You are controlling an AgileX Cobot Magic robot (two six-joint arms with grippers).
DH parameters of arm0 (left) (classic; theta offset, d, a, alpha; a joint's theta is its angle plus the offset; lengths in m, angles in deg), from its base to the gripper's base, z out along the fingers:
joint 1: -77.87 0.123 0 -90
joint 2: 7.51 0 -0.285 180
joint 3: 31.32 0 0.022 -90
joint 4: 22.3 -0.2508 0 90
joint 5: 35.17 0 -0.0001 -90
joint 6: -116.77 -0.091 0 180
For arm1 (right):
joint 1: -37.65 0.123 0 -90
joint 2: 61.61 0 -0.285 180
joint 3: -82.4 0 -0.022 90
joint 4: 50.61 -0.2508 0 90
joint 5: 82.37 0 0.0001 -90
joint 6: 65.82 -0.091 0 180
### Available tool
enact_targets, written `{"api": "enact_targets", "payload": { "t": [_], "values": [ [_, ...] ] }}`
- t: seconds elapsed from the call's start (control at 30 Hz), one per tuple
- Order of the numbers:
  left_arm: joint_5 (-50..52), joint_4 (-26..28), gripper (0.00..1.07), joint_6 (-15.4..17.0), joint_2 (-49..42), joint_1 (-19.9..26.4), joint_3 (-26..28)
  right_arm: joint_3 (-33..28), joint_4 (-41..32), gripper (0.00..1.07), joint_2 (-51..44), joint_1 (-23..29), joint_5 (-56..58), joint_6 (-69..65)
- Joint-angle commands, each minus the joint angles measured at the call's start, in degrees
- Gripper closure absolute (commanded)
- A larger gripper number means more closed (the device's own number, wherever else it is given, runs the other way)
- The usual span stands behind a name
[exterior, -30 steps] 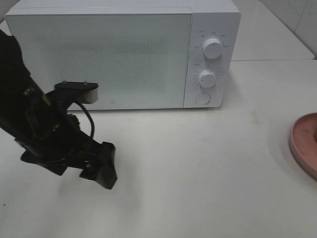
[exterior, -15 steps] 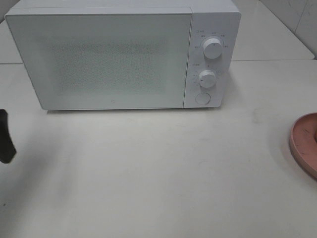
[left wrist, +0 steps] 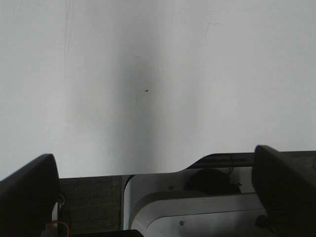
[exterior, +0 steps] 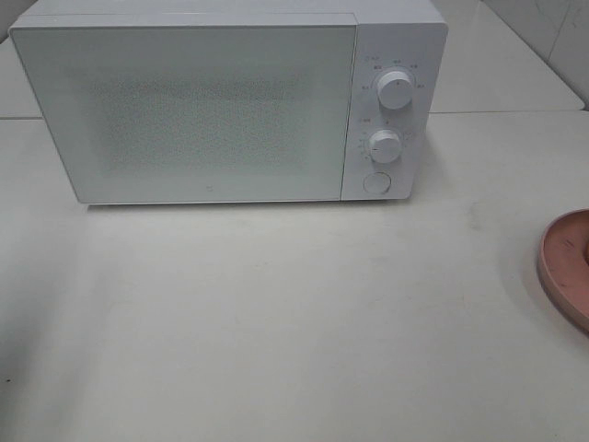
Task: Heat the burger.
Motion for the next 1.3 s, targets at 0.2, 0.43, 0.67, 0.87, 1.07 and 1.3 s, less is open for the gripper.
{"api": "enact_targets", "payload": {
  "t": [0.2,0.43,0.67,0.87,1.07,1.3],
  "values": [
    [3.21,0.11,0.08,0.4,-14.61,0.29,-10.49,-0.06,0.11,0.31,-1.49,-0.23,-0.11,0.63],
    [5.21,0.4,0.08,1.03,-28.42,0.29,-13.64,-0.06,0.11,0.31,-1.49,-0.23,-0.11,0.63],
    [5.21,-0.63,0.08,1.03,-39.02,0.29,-13.64,-0.06,0.11,0.31,-1.49,-0.23,-0.11,0.63],
    [5.21,-0.74,0.08,1.03,-44.18,0.29,-13.64,-0.06,0.11,0.31,-1.49,-0.23,-0.11,0.63],
    [5.27,-0.34,0.08,1.03,-51.57,0.29,-13.64,-0.06,0.11,0.31,-1.49,-0.23,-0.11,0.63],
    [5.27,-0.17,0.08,0.86,-55.58,0.29,-13.69,-0.06,0.11,0.31,-1.32,-0.23,-0.11,0.69]
  ]
}}
